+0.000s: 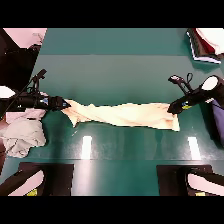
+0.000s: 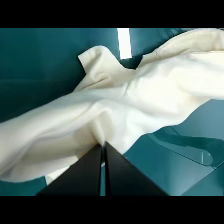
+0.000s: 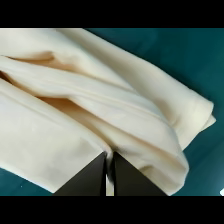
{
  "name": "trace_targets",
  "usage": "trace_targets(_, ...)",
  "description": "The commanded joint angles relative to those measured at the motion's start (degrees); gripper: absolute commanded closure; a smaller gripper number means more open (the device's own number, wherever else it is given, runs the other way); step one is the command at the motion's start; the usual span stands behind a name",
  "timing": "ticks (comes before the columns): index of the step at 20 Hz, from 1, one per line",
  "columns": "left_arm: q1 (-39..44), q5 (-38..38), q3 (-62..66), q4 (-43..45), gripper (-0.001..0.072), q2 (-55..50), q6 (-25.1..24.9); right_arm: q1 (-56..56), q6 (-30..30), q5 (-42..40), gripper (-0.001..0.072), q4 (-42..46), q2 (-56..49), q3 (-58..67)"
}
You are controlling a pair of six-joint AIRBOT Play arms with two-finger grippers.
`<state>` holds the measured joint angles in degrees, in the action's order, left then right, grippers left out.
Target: Fold the shirts.
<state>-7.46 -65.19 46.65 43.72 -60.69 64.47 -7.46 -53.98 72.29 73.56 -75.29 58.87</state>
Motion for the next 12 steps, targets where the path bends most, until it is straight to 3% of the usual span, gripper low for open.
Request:
trace_targets(1, -0.04, -0.96, 0.92, 0.07, 0.0679, 0.0, 0.02, 0.04, 0.52, 2.16, 0.0694, 0.35, 1.81, 0.02)
trace_targets(5, -0.02, -3.45, 15.06, 3.43, 0.0679, 2.43, 1.64, 2.93, -3.85, -1.53, 0.0696, 1.55, 12.07, 6.45)
trace_targets(9, -0.02, -3.69, 38.21, 3.43, 0.0679, 6.12, 1.77, 6.38, -12.39, -9.29, 0.0697, 1.53, 21.07, 20.04)
trace_targets(12, -0.02, -4.57, 54.71, 3.37, 0.0678, 7.67, 1.77, 6.86, -13.79, -12.13, 0.0697, 1.51, 25.09, 29.33)
